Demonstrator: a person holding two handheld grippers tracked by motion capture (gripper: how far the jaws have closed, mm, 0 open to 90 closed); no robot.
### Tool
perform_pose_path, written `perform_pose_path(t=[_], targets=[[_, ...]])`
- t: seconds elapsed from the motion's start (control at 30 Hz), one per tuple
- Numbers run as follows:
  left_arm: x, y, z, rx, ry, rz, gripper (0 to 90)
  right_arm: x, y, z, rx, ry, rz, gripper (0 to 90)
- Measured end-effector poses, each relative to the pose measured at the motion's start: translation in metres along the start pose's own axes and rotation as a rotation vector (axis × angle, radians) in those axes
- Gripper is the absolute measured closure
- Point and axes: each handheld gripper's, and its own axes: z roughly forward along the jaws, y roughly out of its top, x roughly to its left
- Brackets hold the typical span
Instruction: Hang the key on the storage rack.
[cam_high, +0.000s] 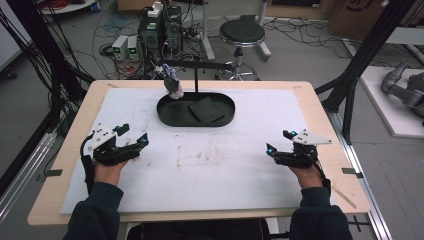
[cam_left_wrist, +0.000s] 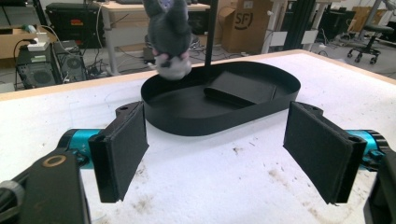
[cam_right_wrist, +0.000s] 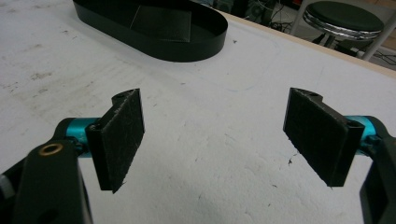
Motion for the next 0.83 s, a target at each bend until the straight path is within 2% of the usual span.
perform_pose_path(t=[0.23, 0.47, 0.57, 0.83], targets=[[-0.0018, 0.0005, -0.0005, -0.001, -0.011, 0.013, 21.4, 0.0024, -0.0004, 0.0002, 0.008, 0.001, -0.001, 20.9], [-0.0036, -0.0013, 0.0042, 0.01, -0.019, 0.018, 22.2, -0.0025, -0.0044, -0.0035, 0.005, -0.005, 0.012, 20.9], [-0.0028, -0.0023, 0.0042, 0.008, -0.016, 0.01, 22.2, -0.0045, -0.005, -0.0045, 0.0, -0.011, 0.027, 20.9], [0.0017, -0.0057, 0.0053, 0.019, -0.008, 0.001, 22.5, -0.0064, -0.0052, -0.0004, 0.012, -0.011, 0.015, 20.9]])
